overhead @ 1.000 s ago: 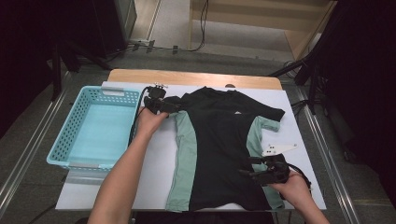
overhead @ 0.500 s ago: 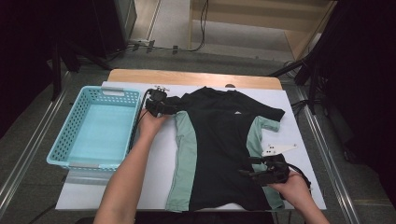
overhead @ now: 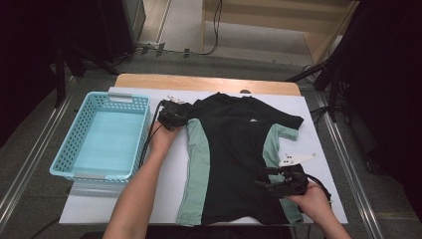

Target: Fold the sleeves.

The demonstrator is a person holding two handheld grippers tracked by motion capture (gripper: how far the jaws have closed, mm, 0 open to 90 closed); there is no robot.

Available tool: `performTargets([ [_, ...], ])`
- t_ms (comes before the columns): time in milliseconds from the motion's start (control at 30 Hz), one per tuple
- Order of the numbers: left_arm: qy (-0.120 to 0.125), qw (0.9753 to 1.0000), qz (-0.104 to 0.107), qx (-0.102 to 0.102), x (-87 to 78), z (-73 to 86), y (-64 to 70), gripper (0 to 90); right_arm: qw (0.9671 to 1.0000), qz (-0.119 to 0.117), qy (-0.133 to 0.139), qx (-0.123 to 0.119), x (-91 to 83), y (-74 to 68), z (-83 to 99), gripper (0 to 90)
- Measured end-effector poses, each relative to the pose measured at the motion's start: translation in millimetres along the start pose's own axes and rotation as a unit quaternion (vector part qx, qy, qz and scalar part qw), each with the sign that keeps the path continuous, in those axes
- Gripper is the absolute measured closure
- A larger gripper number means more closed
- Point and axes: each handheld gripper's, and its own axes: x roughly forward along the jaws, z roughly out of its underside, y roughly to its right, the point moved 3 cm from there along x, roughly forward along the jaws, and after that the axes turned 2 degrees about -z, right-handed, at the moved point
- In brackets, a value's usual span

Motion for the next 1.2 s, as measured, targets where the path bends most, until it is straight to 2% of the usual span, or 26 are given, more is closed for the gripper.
performTargets([
  [67,-0.002,1.0000,0.004,-0.001,-0.4,-0.3,1.1,64.7,1.0000,0.000,0.000,0.000,0.0,0.0,0.0,24.7],
  [100,-0.003,0.9999,0.014,-0.003,-1.1,-0.4,2.1,69.8,1.0000,0.000,0.002,0.001,-0.4,0.1,-0.2,24.7],
  [167,-0.005,0.9998,0.017,0.004,-2.0,0.2,1.9,83.6,1.0000,-0.001,0.003,0.001,-0.4,0.2,-0.2,24.7],
  [200,-0.007,0.9998,0.019,0.000,-2.2,0.0,2.0,85.4,1.0000,-0.001,0.002,0.002,-0.4,0.3,-0.2,24.7],
  [333,-0.030,0.9983,0.038,-0.033,-2.6,-4.4,-1.6,86.7,1.0000,-0.003,0.004,-0.001,-0.3,0.1,-0.6,24.7],
  [400,-0.041,0.9978,0.037,-0.035,-4.4,-9.5,-1.7,86.7,1.0000,-0.005,0.004,0.000,-0.5,-0.3,-1.0,24.7],
  [433,-0.031,0.9982,0.036,-0.036,-6.8,-12.2,-1.6,86.7,1.0000,-0.005,0.005,-0.001,-0.6,-0.4,-1.1,24.7],
  [467,-0.031,0.9982,0.036,-0.036,-6.8,-12.2,-1.6,86.7,1.0000,-0.005,0.005,-0.001,-0.6,-0.4,-1.1,24.7],
  [500,-0.025,0.9968,0.051,-0.056,-10.4,-17.8,-1.7,86.8,1.0000,-0.005,0.005,0.000,-0.6,-0.3,-1.0,24.8],
  [533,-0.024,0.9964,0.056,-0.059,-11.8,-19.8,-1.4,86.7,1.0000,-0.005,0.005,0.000,-0.6,-0.1,-0.9,24.8],
  [833,-0.016,0.9943,0.088,-0.058,-25.7,-36.5,5.4,86.7,1.0000,-0.006,0.006,0.002,-0.6,0.3,-1.0,24.8],
  [933,-0.019,0.9941,0.093,-0.052,-28.1,-40.0,8.1,86.7,1.0000,-0.005,0.005,0.001,0.0,0.8,-0.9,24.7],
  [1200,-0.008,0.9932,0.110,-0.038,-36.8,-52.4,23.3,86.7,1.0000,-0.004,0.006,0.003,-0.9,1.1,-0.8,24.8],
])
